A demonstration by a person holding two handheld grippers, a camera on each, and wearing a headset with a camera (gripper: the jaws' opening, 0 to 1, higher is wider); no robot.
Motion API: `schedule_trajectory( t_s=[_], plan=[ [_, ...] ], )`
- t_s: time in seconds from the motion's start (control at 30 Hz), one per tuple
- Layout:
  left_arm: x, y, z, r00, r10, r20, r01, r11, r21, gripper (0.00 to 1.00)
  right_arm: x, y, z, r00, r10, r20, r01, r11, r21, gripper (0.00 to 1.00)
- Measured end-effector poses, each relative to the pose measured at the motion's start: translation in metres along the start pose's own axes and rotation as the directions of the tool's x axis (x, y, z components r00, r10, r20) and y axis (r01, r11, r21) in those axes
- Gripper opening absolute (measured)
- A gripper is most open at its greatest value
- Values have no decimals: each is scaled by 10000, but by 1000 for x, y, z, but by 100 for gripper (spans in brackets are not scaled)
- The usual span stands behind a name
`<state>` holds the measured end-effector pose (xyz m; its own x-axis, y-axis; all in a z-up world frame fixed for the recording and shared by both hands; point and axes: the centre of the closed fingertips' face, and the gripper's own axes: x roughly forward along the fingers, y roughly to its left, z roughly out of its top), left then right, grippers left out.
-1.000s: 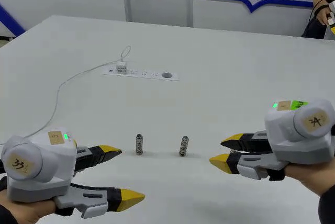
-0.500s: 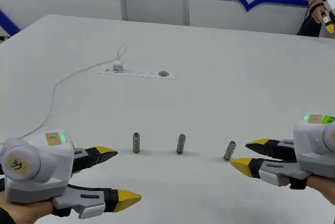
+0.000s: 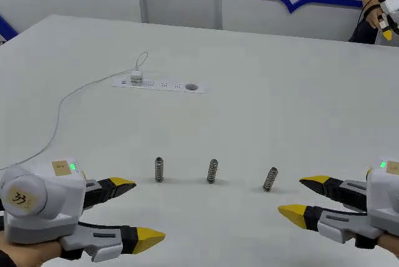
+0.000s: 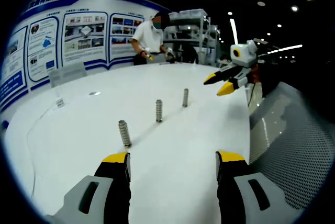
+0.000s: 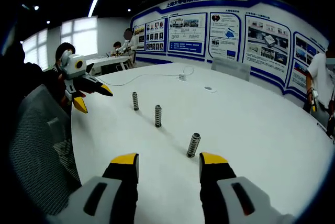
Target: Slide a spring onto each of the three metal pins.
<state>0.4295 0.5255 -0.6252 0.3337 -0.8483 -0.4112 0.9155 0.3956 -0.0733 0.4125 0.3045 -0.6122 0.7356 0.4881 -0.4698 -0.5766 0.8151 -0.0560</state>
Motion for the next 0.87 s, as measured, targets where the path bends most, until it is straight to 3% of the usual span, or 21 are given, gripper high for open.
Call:
schedule_trajectory(
  t_s=[0.23,0.87],
  plan=[
    [-1,1,0,9999,65,120,-64,9999,-115,67,2,6,-6,10000,35,40,-35,9999,-115,53],
    [-6,7,-2,9990,242,369,-225,9986,-475,67,5,5,-10,9999,-156,1,156,9999,-44,58]
  ],
)
